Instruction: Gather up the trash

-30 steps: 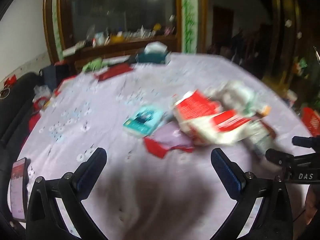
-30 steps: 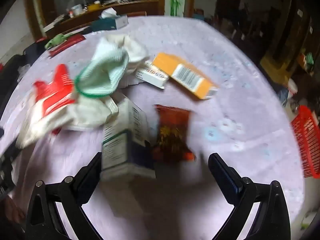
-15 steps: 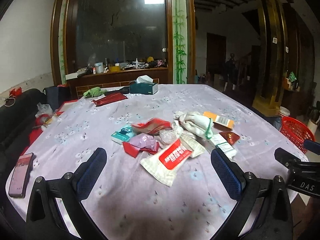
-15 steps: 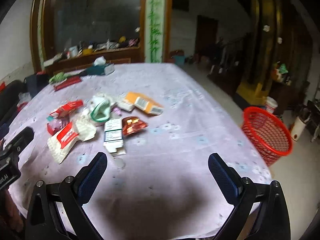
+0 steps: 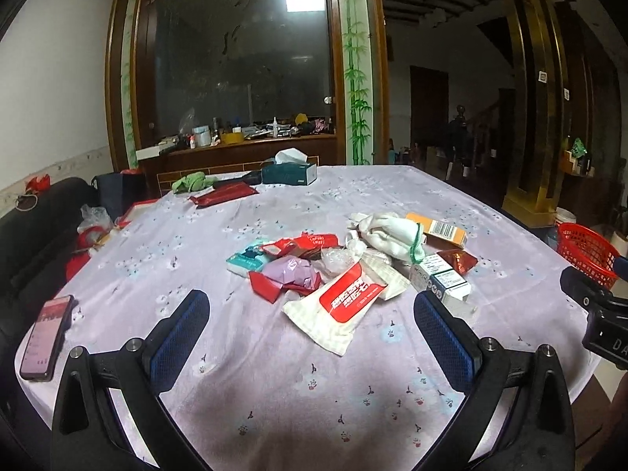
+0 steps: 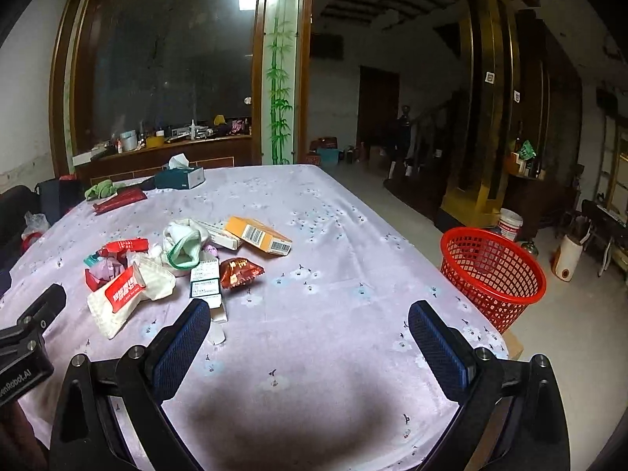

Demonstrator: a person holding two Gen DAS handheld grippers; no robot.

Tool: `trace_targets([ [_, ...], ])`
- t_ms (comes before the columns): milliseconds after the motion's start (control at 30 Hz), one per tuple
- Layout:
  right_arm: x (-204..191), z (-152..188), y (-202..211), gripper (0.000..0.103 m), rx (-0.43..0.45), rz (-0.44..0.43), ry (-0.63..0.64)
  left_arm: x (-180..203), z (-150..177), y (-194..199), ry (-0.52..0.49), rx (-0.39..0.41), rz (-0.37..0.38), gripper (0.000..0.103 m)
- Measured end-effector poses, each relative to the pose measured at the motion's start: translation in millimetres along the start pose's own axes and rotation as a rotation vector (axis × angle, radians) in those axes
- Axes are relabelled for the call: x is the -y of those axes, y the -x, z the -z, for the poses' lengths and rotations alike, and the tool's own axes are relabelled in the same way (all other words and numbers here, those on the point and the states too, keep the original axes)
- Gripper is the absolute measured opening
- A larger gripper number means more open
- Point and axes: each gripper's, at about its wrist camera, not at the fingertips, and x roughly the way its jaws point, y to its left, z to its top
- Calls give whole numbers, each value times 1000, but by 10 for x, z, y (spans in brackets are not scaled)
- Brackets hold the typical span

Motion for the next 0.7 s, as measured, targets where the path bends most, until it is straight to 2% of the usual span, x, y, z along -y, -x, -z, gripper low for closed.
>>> trace_targets([
  [100,-13,26,-11,102,-3,-4,7,-3,13,-9,-3,-15,5,103],
  [333,-31,57,49,102,6,-22,6,13,-3,50,-13,7,-22,103],
  [700,-39,54,40,102,-8,-35,4,27,22,20,-21,-15,-15,103],
])
